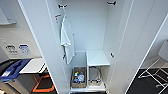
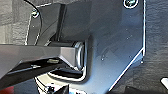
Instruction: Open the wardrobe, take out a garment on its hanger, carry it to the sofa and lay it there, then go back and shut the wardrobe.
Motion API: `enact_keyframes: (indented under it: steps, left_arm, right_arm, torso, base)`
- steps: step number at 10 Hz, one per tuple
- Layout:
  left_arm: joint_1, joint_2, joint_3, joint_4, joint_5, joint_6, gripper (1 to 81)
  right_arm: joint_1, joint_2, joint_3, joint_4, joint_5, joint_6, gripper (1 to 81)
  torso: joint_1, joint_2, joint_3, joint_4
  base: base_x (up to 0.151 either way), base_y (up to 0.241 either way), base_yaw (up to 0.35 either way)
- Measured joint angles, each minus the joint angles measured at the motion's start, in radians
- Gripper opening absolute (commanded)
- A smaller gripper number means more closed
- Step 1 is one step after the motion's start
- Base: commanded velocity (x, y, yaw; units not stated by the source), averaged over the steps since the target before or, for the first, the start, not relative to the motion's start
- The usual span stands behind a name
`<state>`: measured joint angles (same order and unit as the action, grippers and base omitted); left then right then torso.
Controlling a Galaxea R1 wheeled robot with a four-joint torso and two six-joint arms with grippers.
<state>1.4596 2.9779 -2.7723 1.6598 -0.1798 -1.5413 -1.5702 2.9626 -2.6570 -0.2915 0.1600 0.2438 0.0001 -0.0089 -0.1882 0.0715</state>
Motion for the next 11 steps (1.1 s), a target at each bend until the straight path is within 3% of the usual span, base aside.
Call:
enact_keyframes:
  steps: [9,11]
  left_arm:
    - [-0.002,0.0,0.0,0.0,0.0,-0.003,81.1]
    - [0.004,0.0,0.0,-0.001,0.001,-0.004,81.1]
  right_arm:
    - [0.002,0.006,-0.008,0.0,0.001,0.0,81.1]
    - [-0.006,0.006,-0.008,0.0,0.0,0.0,81.1]
  torso:
    - [0.0,0.0,0.0,0.0]
    - [-0.001,0.0,0.0,0.0]
  base:
    - [0.0,-0.015,-0.026]
    - [0.081,0.0,0.0]
